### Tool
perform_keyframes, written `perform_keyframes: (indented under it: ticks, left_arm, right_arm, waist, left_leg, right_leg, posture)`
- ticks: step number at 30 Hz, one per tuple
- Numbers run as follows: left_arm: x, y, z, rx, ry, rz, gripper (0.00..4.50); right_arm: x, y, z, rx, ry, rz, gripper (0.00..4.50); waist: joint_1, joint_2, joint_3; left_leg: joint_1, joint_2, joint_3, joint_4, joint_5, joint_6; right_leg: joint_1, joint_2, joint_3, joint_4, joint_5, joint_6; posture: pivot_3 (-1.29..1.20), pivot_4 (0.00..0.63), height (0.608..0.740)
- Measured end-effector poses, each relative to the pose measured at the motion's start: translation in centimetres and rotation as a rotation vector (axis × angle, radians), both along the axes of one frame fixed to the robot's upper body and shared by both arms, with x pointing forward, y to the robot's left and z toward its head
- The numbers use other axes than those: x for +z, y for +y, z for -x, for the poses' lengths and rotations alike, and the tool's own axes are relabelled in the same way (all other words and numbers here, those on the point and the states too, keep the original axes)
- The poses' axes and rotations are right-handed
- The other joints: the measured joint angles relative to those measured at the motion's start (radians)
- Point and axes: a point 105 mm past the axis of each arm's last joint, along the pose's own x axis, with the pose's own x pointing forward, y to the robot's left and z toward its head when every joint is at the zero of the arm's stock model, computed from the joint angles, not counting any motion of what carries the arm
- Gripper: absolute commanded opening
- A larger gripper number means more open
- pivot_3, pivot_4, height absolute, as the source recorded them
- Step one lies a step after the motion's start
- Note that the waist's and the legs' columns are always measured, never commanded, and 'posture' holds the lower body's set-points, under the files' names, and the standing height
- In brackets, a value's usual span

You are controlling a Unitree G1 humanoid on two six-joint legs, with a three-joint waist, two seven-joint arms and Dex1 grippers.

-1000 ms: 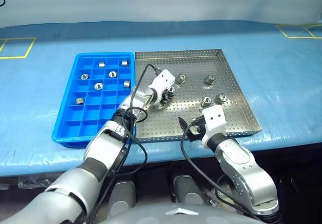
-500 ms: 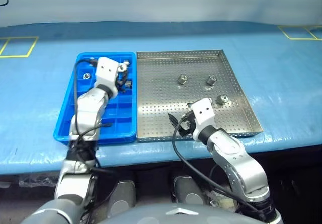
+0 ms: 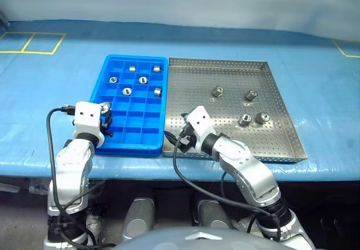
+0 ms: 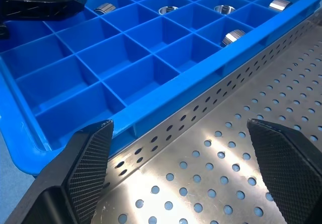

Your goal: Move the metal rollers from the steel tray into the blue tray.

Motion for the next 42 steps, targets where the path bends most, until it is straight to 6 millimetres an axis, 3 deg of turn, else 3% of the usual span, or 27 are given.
perform_keyframes:
  ticks: [12,20,24,28,31,36,42]
  left_arm:
    - [-0.9,-1.5,0.3,-0.034,0.053,0.038,1.66]
    - [-0.6,-2.1,-0.1,-0.065,0.058,0.072,4.34]
    - [1.8,-3.3,-1.5,-0.143,-0.016,0.098,4.48]
    - [5.9,-6.2,-4.1,-0.310,-0.123,0.127,4.48]
    - [7.6,-8.9,-6.4,-0.437,-0.149,0.123,4.48]
    - [6.8,-14.8,-9.3,-0.657,-0.081,0.140,4.48]
    - [4.7,-21.4,-9.7,-0.895,0.009,0.178,4.48]
  right_arm:
    - [-0.6,-0.4,0.3,-0.019,0.021,-0.002,4.50]
    - [-0.2,-0.8,0.2,-0.050,0.005,-0.011,4.50]
    - [-0.1,-1.5,0.2,-0.085,0.002,-0.017,4.50]
    - [0.5,-2.7,0.2,-0.144,-0.020,-0.025,4.50]
    - [0.6,-3.9,0.3,-0.198,-0.025,-0.028,4.50]
    - [0.5,-6.0,0.9,-0.297,-0.016,-0.030,4.50]
    - [0.2,-7.3,1.8,-0.356,-0.007,-0.021,4.50]
  waist:
    - [-0.003,0.000,0.000]
    - [-0.012,0.000,0.000]
    - [-0.014,0.000,0.000]
    - [-0.016,0.000,0.000]
    - [-0.023,0.000,0.000]
    - [-0.048,0.000,0.000]
    - [-0.087,0.000,0.000]
  left_leg:
    - [0.000,0.000,0.000,-0.001,0.000,0.000]
    - [-0.001,0.000,0.000,-0.001,0.000,0.000]
    - [-0.001,0.000,0.000,-0.001,0.000,0.000]
    - [-0.001,-0.002,0.001,0.000,0.000,0.000]
    - [-0.001,-0.003,0.001,0.000,0.000,0.000]
    - [-0.002,-0.003,0.002,-0.001,0.000,0.000]
    - [-0.003,-0.002,0.002,-0.002,0.000,0.000]
  right_leg:
    - [-0.001,0.000,0.000,0.000,-0.001,0.000]
    - [-0.001,0.000,0.000,0.000,-0.002,0.001]
    - [-0.001,0.000,0.000,0.000,-0.002,0.001]
    - [-0.001,0.001,0.000,0.000,-0.002,0.001]
    - [0.000,0.001,0.000,-0.001,-0.002,0.001]
    - [-0.002,0.001,0.001,-0.001,0.002,0.007]
    - [-0.003,0.003,0.001,0.000,0.002,0.008]
  posture:
    - [0.06,0.150,0.740]
    - [0.03,0.150,0.740]
    - [-0.01,0.150,0.740]
    - [-0.07,0.150,0.740]
    - [-0.11,0.150,0.740]
    - [-0.14,0.150,0.740]
    - [-0.22,0.150,0.740]
